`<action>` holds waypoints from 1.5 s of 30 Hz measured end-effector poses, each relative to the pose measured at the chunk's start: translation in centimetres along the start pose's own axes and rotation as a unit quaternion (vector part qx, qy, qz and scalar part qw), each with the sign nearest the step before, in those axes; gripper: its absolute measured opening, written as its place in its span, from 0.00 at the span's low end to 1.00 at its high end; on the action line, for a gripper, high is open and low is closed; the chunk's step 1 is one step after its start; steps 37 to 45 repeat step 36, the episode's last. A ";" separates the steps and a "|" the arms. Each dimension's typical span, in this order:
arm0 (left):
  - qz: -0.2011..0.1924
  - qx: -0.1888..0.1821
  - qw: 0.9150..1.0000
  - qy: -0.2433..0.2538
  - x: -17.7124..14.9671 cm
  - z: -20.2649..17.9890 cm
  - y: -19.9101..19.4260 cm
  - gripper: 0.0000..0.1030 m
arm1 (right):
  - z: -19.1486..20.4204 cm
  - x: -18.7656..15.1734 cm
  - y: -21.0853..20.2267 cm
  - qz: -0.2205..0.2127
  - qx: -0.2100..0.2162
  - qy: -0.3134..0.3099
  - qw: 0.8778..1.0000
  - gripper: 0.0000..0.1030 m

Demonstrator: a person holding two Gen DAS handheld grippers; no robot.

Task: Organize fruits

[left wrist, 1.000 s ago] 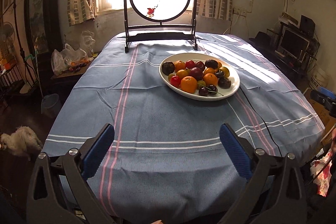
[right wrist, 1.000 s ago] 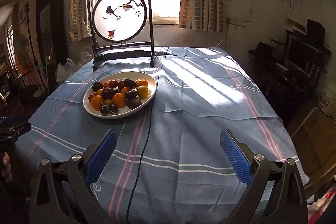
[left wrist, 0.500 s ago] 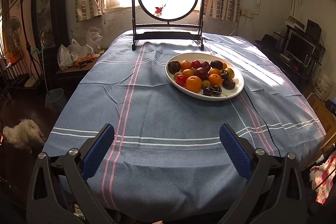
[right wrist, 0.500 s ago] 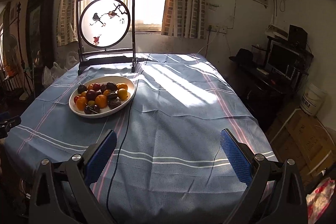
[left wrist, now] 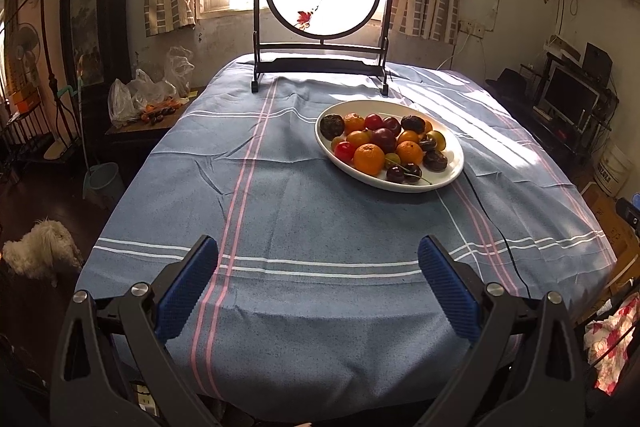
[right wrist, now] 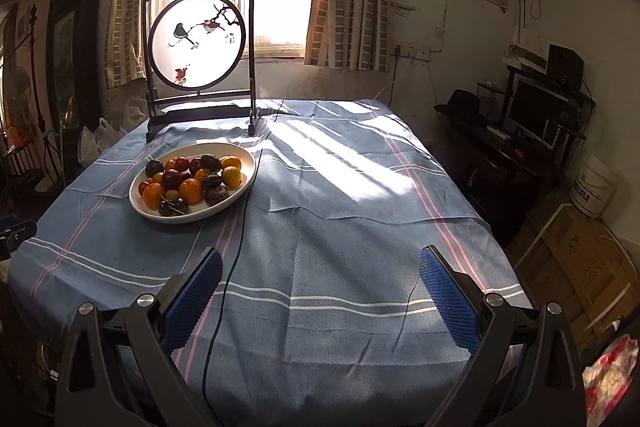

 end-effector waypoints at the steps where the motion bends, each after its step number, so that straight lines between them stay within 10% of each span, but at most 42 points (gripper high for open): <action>1: 0.000 0.002 1.000 0.002 0.0 -0.1 0.0 0.95 | 0.0 0.0 0.0 0.000 -0.001 0.000 1.000 0.96; 45: -0.005 -0.004 1.000 -0.006 0.1 -0.7 -0.7 0.95 | -1.6 -0.6 -0.4 0.002 -0.009 0.017 1.000 0.96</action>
Point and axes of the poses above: each gripper's, at about its wrist camera, not at the fingertips, and y roughly the way its jaws point, z to its left, x to its top, the point moved 1 cm from there along y, roughly the way its jaws point, and after that the axes turned 5 degrees about -x, right-handed, at the moved point
